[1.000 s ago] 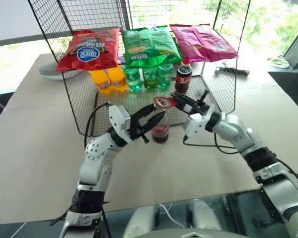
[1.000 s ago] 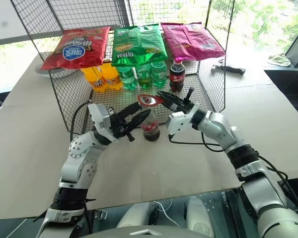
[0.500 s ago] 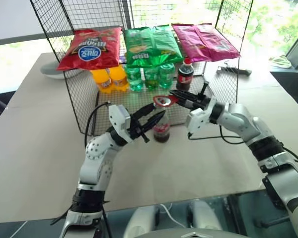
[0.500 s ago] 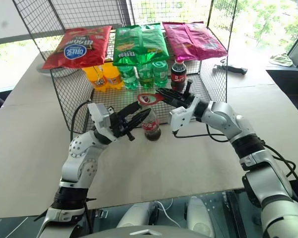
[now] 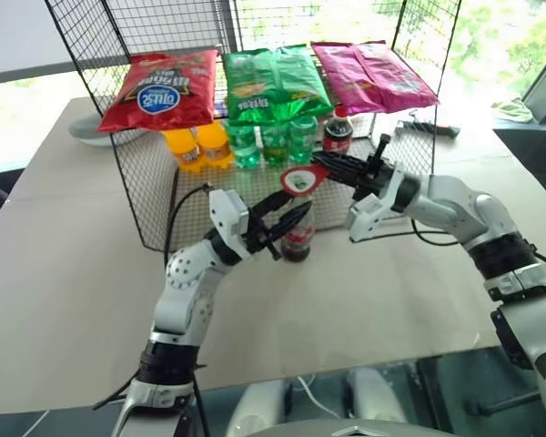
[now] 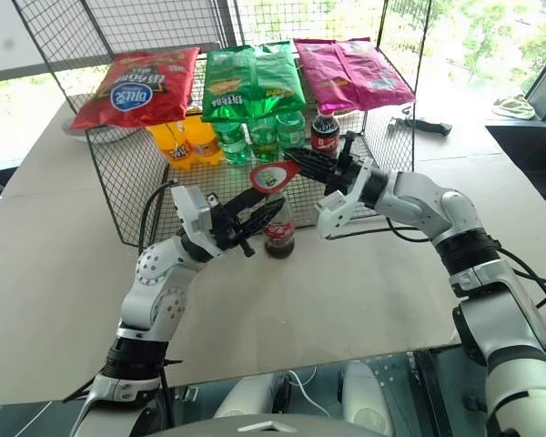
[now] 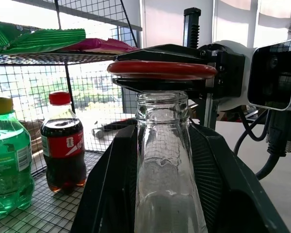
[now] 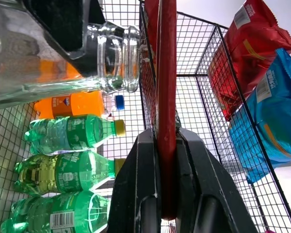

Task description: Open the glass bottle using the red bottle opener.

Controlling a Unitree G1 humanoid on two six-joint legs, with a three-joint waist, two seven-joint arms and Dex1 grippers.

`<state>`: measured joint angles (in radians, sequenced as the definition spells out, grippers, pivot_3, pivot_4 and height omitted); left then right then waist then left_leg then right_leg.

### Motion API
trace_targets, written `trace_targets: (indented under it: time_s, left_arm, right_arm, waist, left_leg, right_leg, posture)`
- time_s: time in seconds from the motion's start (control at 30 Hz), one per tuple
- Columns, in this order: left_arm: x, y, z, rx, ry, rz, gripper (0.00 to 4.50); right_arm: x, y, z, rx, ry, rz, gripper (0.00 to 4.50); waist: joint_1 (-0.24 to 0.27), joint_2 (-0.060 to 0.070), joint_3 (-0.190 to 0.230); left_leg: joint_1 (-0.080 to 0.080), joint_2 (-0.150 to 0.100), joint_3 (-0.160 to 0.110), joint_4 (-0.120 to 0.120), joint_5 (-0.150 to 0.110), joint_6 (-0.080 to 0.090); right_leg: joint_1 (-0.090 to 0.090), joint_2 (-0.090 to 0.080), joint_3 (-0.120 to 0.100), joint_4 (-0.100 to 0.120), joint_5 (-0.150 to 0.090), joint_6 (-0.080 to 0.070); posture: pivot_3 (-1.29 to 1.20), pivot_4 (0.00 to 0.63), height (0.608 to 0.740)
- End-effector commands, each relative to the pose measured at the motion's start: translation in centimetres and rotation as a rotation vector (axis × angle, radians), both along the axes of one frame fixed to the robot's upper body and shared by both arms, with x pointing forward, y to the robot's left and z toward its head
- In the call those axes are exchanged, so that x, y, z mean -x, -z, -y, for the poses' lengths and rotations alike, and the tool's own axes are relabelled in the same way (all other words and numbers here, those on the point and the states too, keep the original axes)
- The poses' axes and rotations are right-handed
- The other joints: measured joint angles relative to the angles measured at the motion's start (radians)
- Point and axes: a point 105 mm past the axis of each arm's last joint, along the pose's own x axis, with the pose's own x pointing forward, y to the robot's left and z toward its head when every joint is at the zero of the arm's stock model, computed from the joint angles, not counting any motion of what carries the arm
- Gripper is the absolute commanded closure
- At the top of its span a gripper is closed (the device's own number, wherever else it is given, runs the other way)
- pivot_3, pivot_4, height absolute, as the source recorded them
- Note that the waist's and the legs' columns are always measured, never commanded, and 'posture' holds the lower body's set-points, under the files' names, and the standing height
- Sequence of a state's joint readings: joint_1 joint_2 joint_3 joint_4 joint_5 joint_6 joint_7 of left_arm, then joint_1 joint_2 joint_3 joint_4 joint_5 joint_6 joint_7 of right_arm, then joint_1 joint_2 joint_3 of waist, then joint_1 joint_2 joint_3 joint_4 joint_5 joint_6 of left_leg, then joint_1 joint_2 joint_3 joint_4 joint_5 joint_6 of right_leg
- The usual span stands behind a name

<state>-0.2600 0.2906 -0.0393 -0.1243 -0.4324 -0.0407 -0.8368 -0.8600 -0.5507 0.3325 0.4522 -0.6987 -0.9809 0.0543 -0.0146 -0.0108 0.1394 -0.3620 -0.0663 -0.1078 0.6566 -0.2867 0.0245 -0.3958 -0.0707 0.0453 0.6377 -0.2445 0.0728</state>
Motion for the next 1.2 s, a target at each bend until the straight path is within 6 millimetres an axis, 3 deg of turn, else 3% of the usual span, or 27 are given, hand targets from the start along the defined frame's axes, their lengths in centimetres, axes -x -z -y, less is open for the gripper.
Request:
trace_targets:
  time_s: [0.03,0.67,0.77,0.93,1.2]
  left_arm:
    - [-0.2,1.9,-0.2,-0.047,-0.017,-0.067,3.14]
    - [-0.2,1.4,-1.6,-0.031,-0.064,-0.061,3.14]
    - [-0.1,1.2,-1.5,-0.026,-0.053,-0.058,2.18]
    - [-0.2,1.1,-1.6,-0.024,-0.064,-0.050,0.05]
    - [0.2,1.3,-1.7,-0.030,-0.051,-0.067,0.05]
  right_arm:
    - [0.1,-1.9,0.4,-0.077,-0.003,0.042,4.50]
    - [-0.8,-1.1,1.3,-0.406,0.031,-0.233,4.50]
    - [-0.8,-0.8,1.2,-0.416,0.034,-0.255,4.50]
    - [-0.9,-0.6,1.3,-0.417,0.041,-0.264,4.50]
    - [-0.9,0.1,1.4,-0.441,0.040,-0.329,4.50]
  waist:
    - [0.000,0.000,0.000]
    - [-0.001,0.000,0.000]
    - [-0.002,0.000,0.000]
    - [-0.002,0.001,0.002]
    - [-0.002,0.001,0.002]
  left_leg:
    - [0.000,0.000,0.000,0.000,0.000,0.000]
    - [0.001,0.000,0.000,-0.003,0.000,0.000]
    - [0.001,0.000,0.000,-0.003,0.000,0.000]
    - [-0.002,0.000,0.000,-0.004,0.000,0.000]
    - [-0.002,0.001,0.000,-0.007,0.000,0.000]
  right_leg:
    - [0.000,0.000,0.000,0.000,0.000,0.000]
    - [0.000,0.000,0.000,-0.001,0.000,0.000]
    - [0.000,0.000,0.000,-0.001,0.000,0.000]
    - [-0.002,0.000,0.000,-0.003,0.000,0.000]
    - [-0.002,0.000,0.000,-0.006,0.000,0.000]
  posture:
    - [0.00,0.150,0.740]
    - [0.00,0.150,0.740]
    - [0.00,0.150,0.740]
    - [0.00,0.150,0.740]
    - [0.00,0.150,0.740]
